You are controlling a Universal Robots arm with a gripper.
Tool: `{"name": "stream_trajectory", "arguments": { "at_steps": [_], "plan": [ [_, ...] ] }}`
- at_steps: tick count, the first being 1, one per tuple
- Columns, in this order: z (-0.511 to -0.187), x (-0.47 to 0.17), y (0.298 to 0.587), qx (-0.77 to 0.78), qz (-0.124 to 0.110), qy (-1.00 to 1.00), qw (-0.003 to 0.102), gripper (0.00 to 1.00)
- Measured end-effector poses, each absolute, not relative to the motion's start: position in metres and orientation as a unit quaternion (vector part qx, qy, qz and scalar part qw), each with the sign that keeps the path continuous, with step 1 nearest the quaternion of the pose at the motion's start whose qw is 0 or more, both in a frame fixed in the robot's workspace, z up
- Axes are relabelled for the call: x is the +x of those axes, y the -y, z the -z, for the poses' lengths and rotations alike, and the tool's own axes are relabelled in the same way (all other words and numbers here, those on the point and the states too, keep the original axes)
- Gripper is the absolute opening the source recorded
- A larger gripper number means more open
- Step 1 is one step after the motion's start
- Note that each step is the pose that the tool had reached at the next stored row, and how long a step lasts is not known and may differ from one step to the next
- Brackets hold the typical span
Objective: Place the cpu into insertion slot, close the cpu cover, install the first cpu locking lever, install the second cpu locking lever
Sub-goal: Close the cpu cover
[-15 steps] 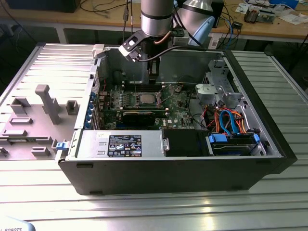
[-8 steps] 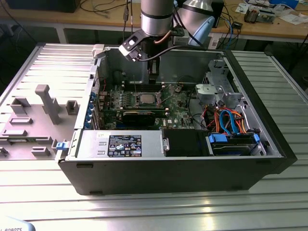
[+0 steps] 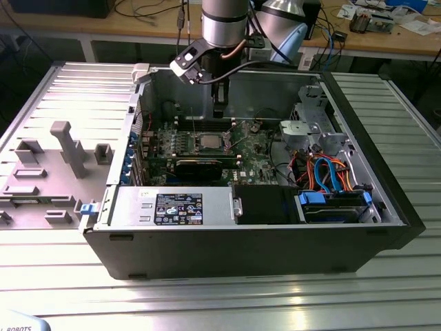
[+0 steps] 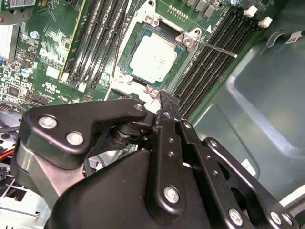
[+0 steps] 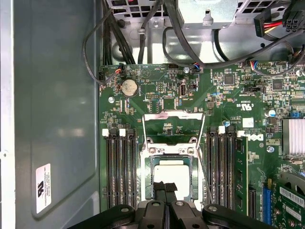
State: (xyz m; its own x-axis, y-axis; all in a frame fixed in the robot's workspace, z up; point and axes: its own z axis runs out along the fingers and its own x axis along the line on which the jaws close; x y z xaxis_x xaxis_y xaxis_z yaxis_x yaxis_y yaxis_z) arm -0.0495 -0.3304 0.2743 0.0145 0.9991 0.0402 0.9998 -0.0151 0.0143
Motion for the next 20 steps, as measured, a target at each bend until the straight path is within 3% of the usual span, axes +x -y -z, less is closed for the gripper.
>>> {"name": "stream_trajectory", "arguments": {
  "at_steps": [20],
  "plan": [
    [-0.274, -0.037, 0.33, -0.712, 0.019, 0.702, 0.009, 0.11]
  ]
}}
